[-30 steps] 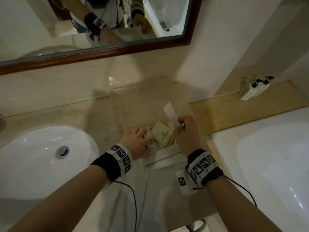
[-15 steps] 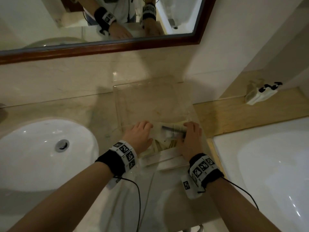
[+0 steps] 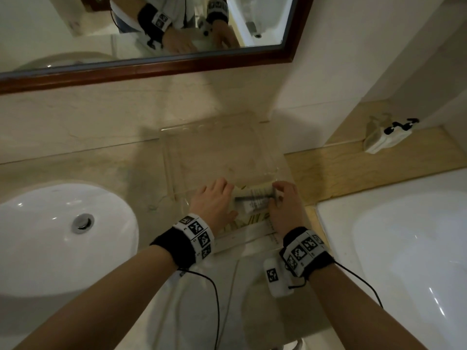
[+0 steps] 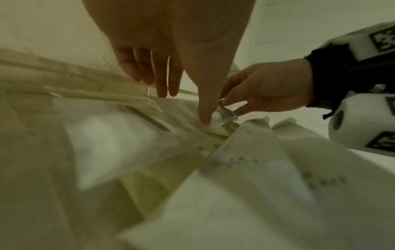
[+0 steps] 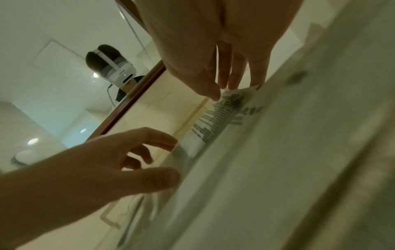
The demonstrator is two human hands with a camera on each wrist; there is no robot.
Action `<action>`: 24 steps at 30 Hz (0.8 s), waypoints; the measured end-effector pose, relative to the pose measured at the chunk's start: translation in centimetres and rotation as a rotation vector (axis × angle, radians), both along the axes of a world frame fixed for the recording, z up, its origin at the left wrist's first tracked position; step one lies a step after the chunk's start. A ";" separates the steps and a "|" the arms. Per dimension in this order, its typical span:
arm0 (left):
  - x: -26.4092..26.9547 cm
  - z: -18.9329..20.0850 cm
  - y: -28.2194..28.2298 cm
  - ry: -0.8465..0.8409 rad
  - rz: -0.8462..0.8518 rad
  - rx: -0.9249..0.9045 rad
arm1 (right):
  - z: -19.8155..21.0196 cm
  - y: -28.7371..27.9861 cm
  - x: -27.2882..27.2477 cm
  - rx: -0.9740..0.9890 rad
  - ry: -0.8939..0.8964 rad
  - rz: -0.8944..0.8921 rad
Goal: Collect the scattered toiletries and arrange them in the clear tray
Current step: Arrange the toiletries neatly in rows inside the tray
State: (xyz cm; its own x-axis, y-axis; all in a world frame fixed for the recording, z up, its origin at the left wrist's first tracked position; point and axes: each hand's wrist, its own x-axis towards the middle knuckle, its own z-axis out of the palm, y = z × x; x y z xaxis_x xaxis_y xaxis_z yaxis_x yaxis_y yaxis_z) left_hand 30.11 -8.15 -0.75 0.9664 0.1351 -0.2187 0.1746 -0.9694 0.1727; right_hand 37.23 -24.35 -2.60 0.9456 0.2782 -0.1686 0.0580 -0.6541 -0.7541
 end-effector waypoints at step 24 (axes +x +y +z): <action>0.5 -1.0 -0.4 0.019 -0.060 0.036 | -1.9 0.0 -1.7 -0.083 0.054 0.074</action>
State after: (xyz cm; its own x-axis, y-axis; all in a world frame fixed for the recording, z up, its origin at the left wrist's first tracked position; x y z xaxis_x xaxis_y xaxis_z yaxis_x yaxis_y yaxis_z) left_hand 30.60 -8.54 -1.79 0.9687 0.0853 -0.2331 0.1191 -0.9837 0.1349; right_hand 35.56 -24.32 -4.46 0.9120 0.3299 -0.2439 0.0695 -0.7101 -0.7006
